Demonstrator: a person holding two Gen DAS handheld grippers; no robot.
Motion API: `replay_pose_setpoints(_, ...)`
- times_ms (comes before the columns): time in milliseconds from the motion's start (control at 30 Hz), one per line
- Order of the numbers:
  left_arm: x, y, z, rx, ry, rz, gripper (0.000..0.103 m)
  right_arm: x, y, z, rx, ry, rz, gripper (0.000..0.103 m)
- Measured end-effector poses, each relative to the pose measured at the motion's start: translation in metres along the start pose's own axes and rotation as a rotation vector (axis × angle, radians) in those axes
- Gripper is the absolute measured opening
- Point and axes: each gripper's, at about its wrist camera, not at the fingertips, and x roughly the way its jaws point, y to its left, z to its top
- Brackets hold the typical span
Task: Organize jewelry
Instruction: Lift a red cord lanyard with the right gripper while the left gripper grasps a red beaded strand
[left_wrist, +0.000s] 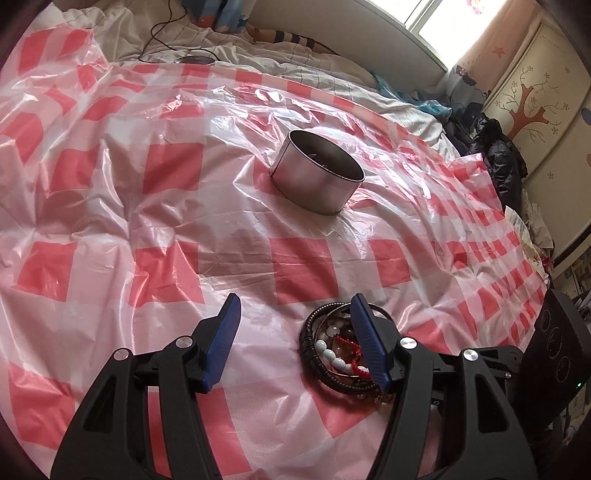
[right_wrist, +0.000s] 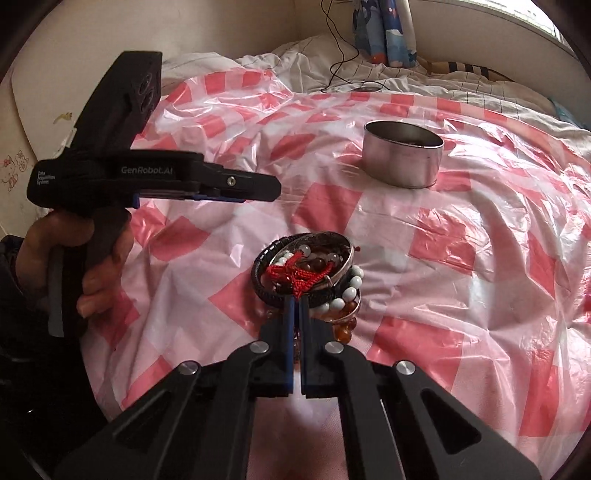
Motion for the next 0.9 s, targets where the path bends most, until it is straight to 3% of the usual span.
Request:
replay_pose_setpoints(133, -0.007, -0.01, -0.008, 0.055, 0.019, -0.03, 0.06, -0.017, -0.016, 0.006, 0.094, -0.081, 0.074, 0.003)
replay_pose_setpoints(233, -0.012, -0.033, -0.023, 0.183, 0.023, -0.05, 0.063, -0.037, -0.031, 0.012, 0.179, -0.177, 0.148, 0.003)
replay_pose_setpoints(367, -0.001, -0.062, -0.039, 0.343, 0.057, -0.02, 0.064, -0.064, -0.05, 0.016, 0.273, -0.322, 0.223, 0.003)
replay_pose_setpoints(600, 0.01, -0.067, -0.044, 0.347, 0.055, 0.002, 0.063, -0.076, -0.067, 0.019, 0.348, -0.37, 0.236, 0.003)
replay_pose_setpoints(633, 0.012, -0.066, -0.044, 0.341, 0.06, 0.0, 0.056, -0.076, -0.066, 0.019, 0.341, -0.367, 0.232, 0.003)
replay_pose_setpoints(667, 0.014, -0.065, -0.045, 0.337, 0.071, -0.003, 0.042, -0.076, -0.066, 0.019, 0.338, -0.364, 0.231, 0.003)
replay_pose_setpoints(767, 0.016, -0.061, -0.044, 0.311, 0.083, -0.038, 0.023, -0.076, -0.068, 0.018, 0.346, -0.36, 0.233, 0.003)
replay_pose_setpoints(900, 0.014, -0.062, -0.043, 0.315, 0.069, -0.063, 0.009, -0.075, -0.07, 0.016, 0.357, -0.356, 0.232, 0.003)
